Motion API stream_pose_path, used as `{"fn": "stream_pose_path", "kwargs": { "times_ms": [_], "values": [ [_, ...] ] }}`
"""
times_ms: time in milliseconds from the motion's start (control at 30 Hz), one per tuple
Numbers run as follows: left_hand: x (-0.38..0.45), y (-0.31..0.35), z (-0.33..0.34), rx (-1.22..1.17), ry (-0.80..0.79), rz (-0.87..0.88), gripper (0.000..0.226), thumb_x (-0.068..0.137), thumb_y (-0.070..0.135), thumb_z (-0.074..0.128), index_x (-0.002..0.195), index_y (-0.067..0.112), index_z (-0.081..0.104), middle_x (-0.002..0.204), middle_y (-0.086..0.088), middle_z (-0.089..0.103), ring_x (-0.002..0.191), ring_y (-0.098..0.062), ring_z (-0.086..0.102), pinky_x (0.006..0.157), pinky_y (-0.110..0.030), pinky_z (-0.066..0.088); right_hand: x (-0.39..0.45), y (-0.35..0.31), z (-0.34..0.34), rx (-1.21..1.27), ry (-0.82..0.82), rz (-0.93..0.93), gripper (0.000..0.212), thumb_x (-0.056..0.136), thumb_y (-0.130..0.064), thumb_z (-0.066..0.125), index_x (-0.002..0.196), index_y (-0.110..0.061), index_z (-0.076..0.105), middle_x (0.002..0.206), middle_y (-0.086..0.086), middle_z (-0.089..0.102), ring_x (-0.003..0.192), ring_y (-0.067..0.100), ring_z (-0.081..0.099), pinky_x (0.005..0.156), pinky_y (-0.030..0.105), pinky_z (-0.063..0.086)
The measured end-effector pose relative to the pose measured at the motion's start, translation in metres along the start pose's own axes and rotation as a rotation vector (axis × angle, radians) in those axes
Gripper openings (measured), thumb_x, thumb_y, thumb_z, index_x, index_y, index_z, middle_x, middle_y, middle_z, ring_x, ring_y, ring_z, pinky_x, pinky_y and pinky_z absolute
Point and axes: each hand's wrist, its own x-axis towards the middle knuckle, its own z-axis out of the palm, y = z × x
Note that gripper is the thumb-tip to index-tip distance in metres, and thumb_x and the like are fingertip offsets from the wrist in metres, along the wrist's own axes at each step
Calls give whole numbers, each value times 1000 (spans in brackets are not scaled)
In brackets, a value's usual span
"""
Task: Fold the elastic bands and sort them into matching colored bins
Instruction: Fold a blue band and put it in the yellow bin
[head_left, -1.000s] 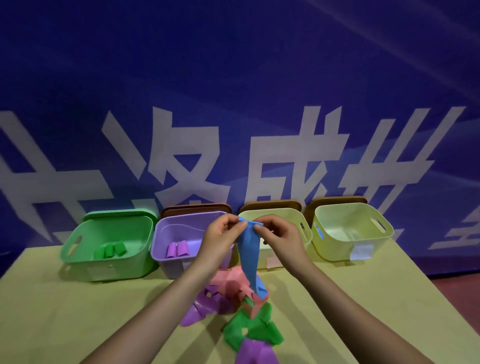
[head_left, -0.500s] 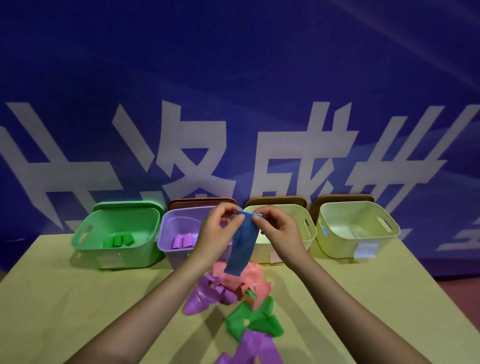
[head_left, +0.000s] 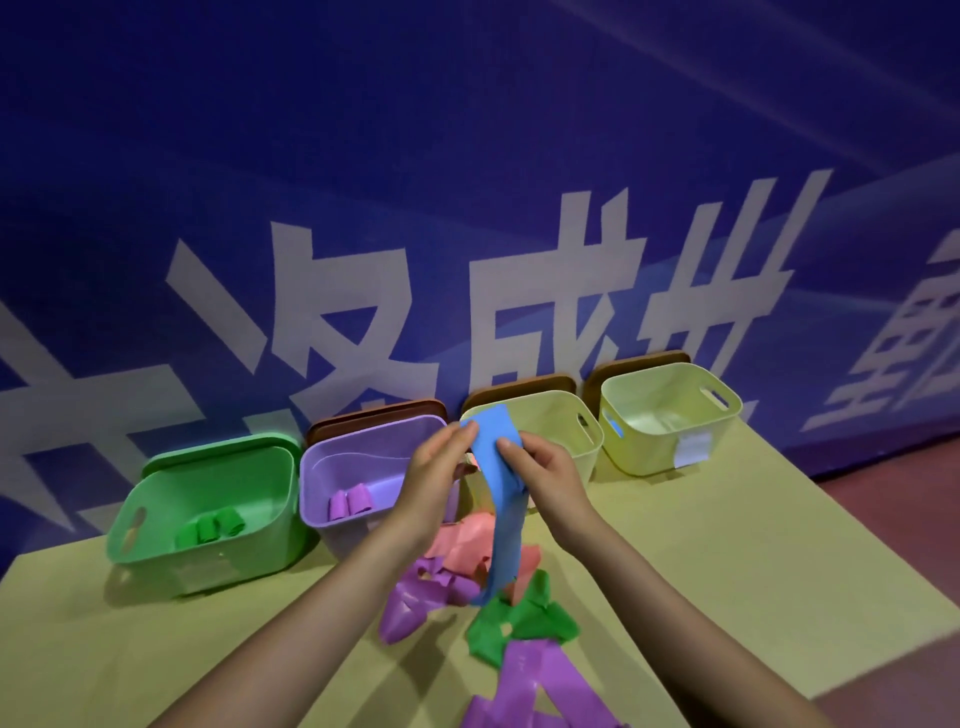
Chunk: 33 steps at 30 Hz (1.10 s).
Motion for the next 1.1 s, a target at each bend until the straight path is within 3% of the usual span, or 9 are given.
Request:
{"fn": "stream_pose_path", "kwargs": {
  "times_ms": [100, 167, 233, 367, 467, 633, 833, 967, 1100],
  "values": [
    [-6, -2, 4, -106, -133, -143, 26, 99, 23, 43, 99, 12, 67, 85, 1, 74, 78, -8, 69, 68, -19, 53, -2, -2, 6, 4, -19, 11, 23, 96, -14, 55, 77, -8, 66, 65, -8, 60, 65, 5, 52, 61, 18, 40],
    [-6, -2, 4, -118, -199, -168, 30, 101, 26, 38, 109, 17, 66, 103, -1, 73, 94, -11, 68, 77, -21, 54, -2, -1, 9, 13, -23, 35, 19, 95, -18, 56, 80, -11, 67, 73, -1, 63, 72, 11, 57, 67, 25, 45],
    [-4, 2, 2, -163, -196, -178, 33, 103, 27, 34, 111, 15, 64, 107, -3, 72, 96, -13, 69, 76, -23, 56, -4, 3, 11, 50, -48, 82, 15, 91, -22, 60, 83, -11, 67, 76, 5, 63, 73, 16, 58, 66, 28, 46],
    [12, 12, -13, -327, -104, -194, 37, 102, 34, 34, 113, 11, 61, 101, -9, 72, 91, -19, 69, 78, -32, 55, -5, 10, 14, 88, -152, 219, 6, 88, -12, 67, 83, -8, 65, 61, 4, 64, 49, 15, 57, 49, 22, 47],
    [26, 22, -31, -421, -21, -152, 33, 102, 32, 35, 109, 13, 61, 90, -7, 73, 85, -20, 69, 85, -35, 51, -4, 22, 17, 24, -222, 260, 9, 88, -11, 66, 80, -9, 64, 61, 1, 63, 51, 13, 57, 53, 22, 46],
    [44, 34, -52, -532, 96, -149, 32, 102, 31, 36, 99, 11, 61, 82, -3, 71, 76, -17, 68, 75, -33, 50, -4, 45, 17, -32, -262, 346, 14, 87, -18, 69, 77, -9, 63, 57, 5, 60, 46, 18, 53, 47, 24, 45],
    [57, 46, -76, -534, 212, -51, 31, 104, 31, 31, 99, 16, 58, 93, 2, 64, 86, -14, 61, 88, -31, 46, -17, 86, 1, -109, -242, 460, 20, 88, -21, 68, 69, -13, 64, 57, -4, 62, 53, 11, 56, 55, 21, 44],
    [57, 38, -86, -526, 284, -32, 31, 104, 31, 33, 97, 15, 60, 85, 2, 67, 83, -13, 62, 78, -28, 50, -14, 92, -9, -120, -259, 490, 27, 83, -30, 73, 73, -6, 65, 65, 14, 60, 56, 23, 54, 55, 29, 43],
    [66, 35, -112, -547, 358, -13, 32, 104, 33, 32, 102, 16, 59, 94, 1, 61, 85, -12, 61, 77, -28, 50, -10, 98, -19, -117, -221, 525, 18, 87, -18, 68, 72, -10, 63, 62, 9, 59, 49, 15, 49, 50, 22, 40]
  ]
}}
